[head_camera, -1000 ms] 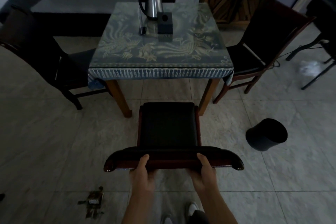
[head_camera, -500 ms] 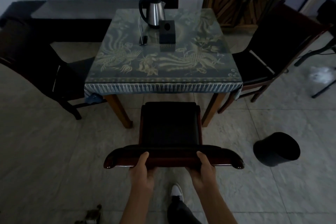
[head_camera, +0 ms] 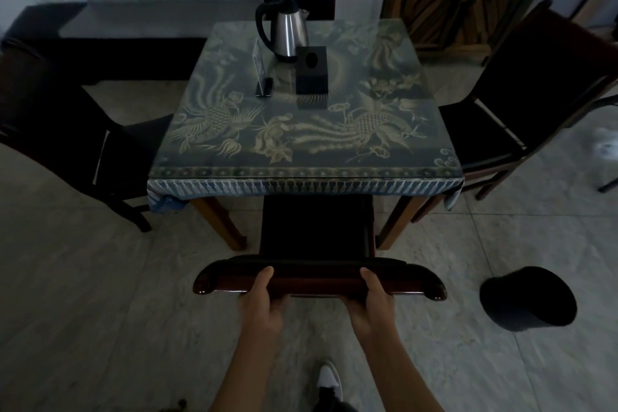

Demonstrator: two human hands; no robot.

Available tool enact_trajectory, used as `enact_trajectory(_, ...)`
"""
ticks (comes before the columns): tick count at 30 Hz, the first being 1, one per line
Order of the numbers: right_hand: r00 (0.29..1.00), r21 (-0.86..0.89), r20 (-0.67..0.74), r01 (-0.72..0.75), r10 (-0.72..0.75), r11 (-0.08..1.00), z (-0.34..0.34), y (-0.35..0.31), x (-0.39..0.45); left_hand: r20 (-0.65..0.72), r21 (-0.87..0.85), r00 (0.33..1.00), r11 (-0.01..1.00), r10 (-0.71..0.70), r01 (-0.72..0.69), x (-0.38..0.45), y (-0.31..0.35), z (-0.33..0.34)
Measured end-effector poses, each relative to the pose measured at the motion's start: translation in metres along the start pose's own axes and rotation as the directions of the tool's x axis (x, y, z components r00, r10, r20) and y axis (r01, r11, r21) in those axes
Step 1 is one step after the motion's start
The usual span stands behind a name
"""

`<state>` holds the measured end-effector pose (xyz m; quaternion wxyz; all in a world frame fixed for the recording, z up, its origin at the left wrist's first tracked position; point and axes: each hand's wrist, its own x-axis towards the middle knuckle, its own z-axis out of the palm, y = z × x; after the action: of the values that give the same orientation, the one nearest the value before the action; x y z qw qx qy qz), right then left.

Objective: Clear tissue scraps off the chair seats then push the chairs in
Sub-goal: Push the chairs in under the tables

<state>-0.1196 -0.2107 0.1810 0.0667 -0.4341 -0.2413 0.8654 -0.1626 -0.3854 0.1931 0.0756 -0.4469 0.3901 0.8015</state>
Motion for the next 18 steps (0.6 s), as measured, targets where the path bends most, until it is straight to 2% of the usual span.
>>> enact_trajectory(18,0.998,-0.070,-0.056,0.003,-0.007,0.998,0.020,-0.009,0.004,0.017,-0.009,1.000,1.000,-0.021,0.021,0.004,0.006,0.017)
